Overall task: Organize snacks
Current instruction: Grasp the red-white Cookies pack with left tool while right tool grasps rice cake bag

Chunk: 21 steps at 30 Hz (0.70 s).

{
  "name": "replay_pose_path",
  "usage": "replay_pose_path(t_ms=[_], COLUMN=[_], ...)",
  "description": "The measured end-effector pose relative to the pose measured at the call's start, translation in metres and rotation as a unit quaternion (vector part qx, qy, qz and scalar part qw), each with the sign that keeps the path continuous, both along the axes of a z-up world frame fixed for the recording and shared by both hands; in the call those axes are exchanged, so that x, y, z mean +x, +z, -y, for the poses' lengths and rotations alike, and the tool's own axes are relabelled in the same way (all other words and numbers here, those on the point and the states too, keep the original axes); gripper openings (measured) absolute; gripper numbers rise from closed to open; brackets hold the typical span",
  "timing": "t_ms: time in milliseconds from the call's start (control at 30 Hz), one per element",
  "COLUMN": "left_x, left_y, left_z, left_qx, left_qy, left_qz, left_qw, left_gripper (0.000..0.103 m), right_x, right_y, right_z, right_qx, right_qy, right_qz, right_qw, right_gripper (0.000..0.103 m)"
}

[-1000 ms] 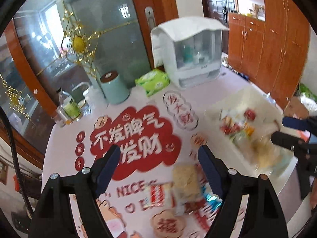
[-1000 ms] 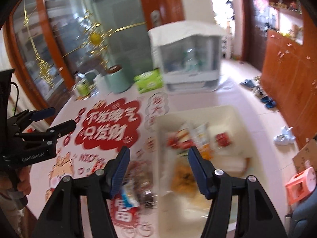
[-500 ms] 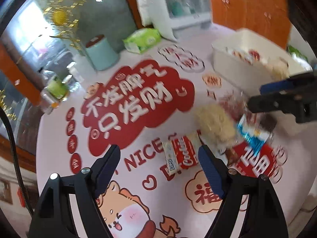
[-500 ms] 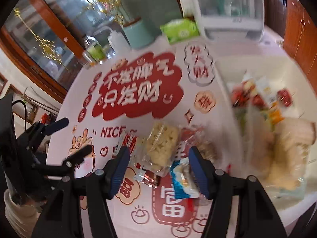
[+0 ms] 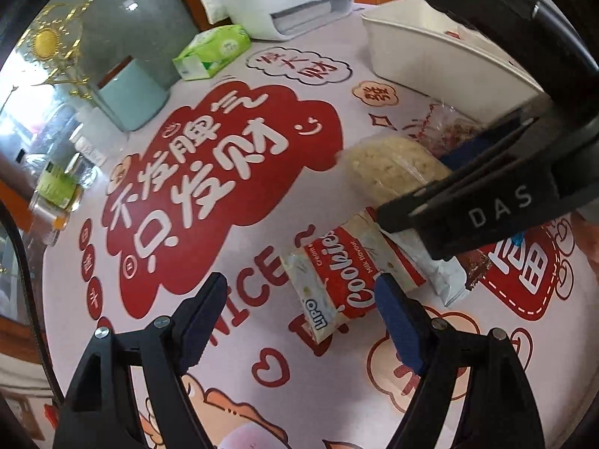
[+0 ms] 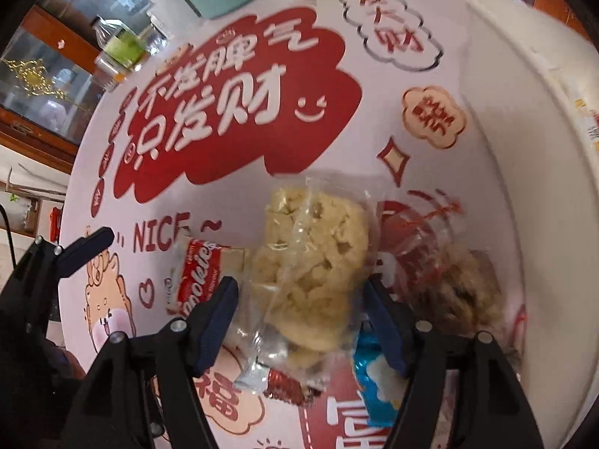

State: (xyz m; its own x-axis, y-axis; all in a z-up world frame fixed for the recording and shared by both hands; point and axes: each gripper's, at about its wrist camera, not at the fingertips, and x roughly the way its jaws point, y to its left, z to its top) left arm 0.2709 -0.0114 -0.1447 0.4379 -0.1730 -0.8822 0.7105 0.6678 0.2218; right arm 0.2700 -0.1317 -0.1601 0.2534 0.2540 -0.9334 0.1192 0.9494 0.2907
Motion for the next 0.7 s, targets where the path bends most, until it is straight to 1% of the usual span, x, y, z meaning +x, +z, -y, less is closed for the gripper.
replay_pose_path(t_ms=[33,67,100,133,267,367,467,600,700], left_x=[-0.001,-0.001,-0.001,-0.001,-0.001,0.0,0.003,0.011,0.013], left_y=[-0.001,-0.003,-0.005,-0.006,-0.016,-0.02,-0.024,-0.031,-0.034], left_z=[0.002,0.004,0.006,0.008,0.019,0.027,0.034,0.038,0.038], left_qx=[0.001,0.003,0.007,0.011,0.029,0.032,0.04,0.039,0.039], left_qy=[-0.006,-0.015,-0.024,-0.032,-0.069,-0.096,-0.127,-0.147,-0.161], left_qz=[-0.003,-0.007,-0.009,-0.009,-0.017,-0.029,-0.052,-0.124,-0.13], left_qw=[1.0,0.9999,0.9996,0.9994,0.997,0.9945,0.9897,0.9806,0.9776], left_gripper=[0.08,0.08,0.08,0.08,0.08,0.08,0.08,0.08,0.081], right_x=[0.001,0.001,0.001,0.001,-0.003,-0.007,-0.01,-0.012,-0.012], right_y=[0.0,0.0,0.0,0.001,0.002,0.001,-0.001,-0.002,-0.003], right_z=[-0.001,-0.002,-0.002,-0.001,0.015,0.029,0.038,0.041,0.044], right_qx=[-0.008,-0.017,-0.024,-0.032,-0.021,-0.004,0.014,0.03,0.04], right_qy=[0.003,0.011,0.014,0.016,0.007,-0.009,-0.019,-0.021,-0.023], right_qz=[0.0,0.002,0.004,0.006,0.003,0.0,-0.005,-0.008,-0.008], right_qw=[1.0,1.0,1.0,0.999,1.0,1.0,1.0,0.999,0.999], right_gripper=[0.072,0.068,0.059,0.057,0.056,0.056,0.056,0.056,0.056])
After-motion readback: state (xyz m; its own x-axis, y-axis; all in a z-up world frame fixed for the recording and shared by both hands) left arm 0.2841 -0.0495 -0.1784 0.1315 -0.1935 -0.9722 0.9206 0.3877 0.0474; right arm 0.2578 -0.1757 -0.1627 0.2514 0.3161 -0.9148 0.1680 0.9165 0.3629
